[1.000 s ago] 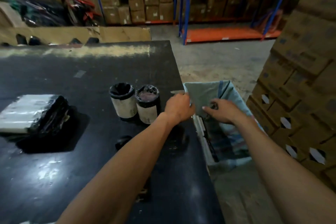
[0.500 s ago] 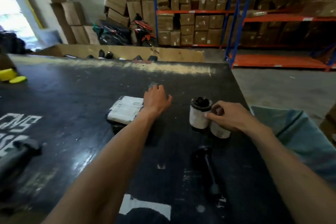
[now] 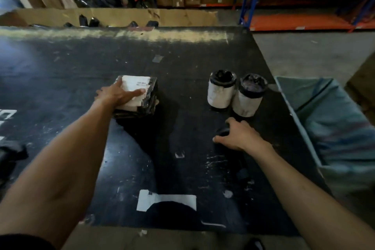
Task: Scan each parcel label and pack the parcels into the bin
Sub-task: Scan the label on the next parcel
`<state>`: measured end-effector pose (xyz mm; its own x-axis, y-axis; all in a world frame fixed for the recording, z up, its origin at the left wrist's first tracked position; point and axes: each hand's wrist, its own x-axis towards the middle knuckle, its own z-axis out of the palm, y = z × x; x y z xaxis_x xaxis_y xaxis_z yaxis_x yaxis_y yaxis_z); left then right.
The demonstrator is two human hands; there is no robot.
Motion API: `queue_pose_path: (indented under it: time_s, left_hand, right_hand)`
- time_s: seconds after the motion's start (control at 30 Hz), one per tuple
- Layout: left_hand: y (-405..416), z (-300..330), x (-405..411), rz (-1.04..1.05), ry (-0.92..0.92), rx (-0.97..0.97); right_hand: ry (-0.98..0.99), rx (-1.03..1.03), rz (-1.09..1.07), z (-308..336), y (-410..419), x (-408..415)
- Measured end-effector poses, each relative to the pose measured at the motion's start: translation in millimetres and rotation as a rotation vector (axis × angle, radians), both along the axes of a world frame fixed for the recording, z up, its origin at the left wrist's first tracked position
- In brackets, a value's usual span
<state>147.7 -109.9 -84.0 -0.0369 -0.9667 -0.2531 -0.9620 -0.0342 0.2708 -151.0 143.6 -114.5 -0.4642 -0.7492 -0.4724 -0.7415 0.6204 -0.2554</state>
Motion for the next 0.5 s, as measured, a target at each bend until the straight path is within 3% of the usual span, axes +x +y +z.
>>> queue_pose_path:
  time_s: [0.17, 0.3, 0.5]
  left_hand:
    - [4, 6, 3, -0.02, 0.017, 0.042]
    - [22, 10, -2, 0.067, 0.049, -0.068]
    - [54, 14, -14, 0.058, 0.075, -0.249]
  right_hand:
    - [-0.208, -0.171, -0.194, -10, 14, 0]
    - [-0.574, -0.308, -0.453, -22, 21, 6]
    - [-0.685, -0.47, -0.444, -14, 15, 21]
